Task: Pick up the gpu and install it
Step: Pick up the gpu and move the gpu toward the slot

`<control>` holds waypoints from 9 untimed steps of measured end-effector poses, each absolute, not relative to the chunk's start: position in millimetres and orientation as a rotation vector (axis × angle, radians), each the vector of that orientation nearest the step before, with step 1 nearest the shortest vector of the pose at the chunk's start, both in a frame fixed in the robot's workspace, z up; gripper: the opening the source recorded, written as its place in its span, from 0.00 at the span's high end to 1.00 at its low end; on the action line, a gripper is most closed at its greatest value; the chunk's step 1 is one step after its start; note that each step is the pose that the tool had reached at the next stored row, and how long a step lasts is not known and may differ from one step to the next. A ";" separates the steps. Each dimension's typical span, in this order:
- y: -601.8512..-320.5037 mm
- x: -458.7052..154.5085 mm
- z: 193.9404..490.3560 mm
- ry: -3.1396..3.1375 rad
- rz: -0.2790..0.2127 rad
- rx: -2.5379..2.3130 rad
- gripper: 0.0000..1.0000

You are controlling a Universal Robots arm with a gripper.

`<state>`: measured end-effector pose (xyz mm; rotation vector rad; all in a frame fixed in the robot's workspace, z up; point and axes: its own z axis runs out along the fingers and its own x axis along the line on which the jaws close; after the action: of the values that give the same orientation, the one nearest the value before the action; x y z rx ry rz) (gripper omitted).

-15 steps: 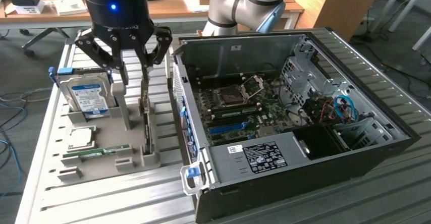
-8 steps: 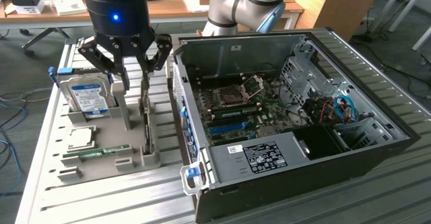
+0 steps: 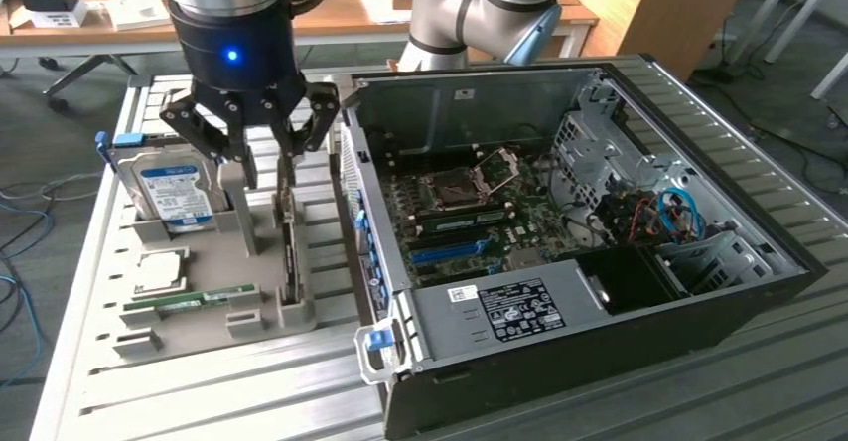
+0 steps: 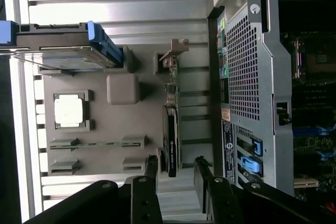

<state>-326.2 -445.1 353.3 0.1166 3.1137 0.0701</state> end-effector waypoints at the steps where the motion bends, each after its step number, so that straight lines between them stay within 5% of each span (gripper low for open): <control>1: -445.1 -326.2 351.5 3.114 0.070 0.117 0.59; 9: -445.1 -326.2 336.9 3.114 0.070 0.117 0.59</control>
<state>-326.2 -445.1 336.9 0.1166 3.1136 0.0701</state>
